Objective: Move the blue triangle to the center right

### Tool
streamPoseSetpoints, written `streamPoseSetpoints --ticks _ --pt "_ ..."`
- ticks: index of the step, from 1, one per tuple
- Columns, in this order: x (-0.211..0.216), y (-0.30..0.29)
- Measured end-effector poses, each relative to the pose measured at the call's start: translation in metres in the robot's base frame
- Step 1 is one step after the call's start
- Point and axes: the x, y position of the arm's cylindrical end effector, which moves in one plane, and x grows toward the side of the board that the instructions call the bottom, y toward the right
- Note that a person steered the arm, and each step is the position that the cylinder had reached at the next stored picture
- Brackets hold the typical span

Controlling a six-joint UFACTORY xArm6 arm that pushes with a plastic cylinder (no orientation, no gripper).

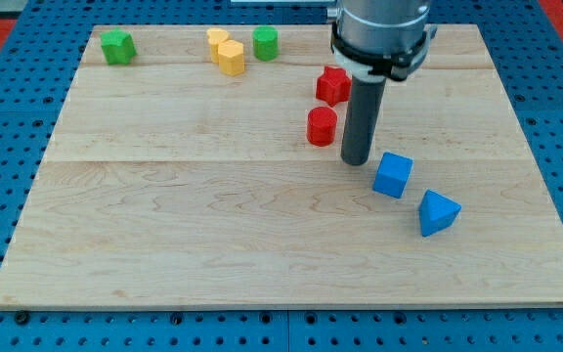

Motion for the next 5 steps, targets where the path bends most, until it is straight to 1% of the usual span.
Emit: streamPoseSetpoints --ticks 1,2,3,4,5 --pt "0.040 -0.008" --pt "0.090 -0.003" --pt "0.103 0.031" --pt "0.103 0.044" --pt "0.094 0.044"
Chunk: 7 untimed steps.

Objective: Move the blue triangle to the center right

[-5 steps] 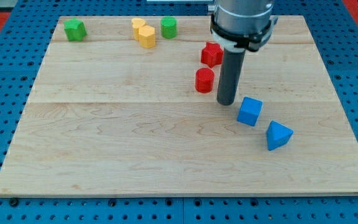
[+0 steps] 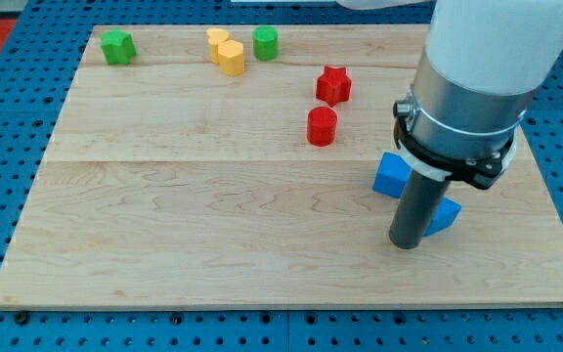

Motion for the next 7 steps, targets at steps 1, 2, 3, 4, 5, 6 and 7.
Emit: streamPoseSetpoints --ticks 1,2,3,4,5,6,7 --pt "-0.021 0.033" --pt "-0.024 0.038" --pt "-0.025 0.038" --pt "-0.021 0.047" --pt "-0.018 0.085" --pt "-0.019 0.094" --pt "-0.019 0.093"
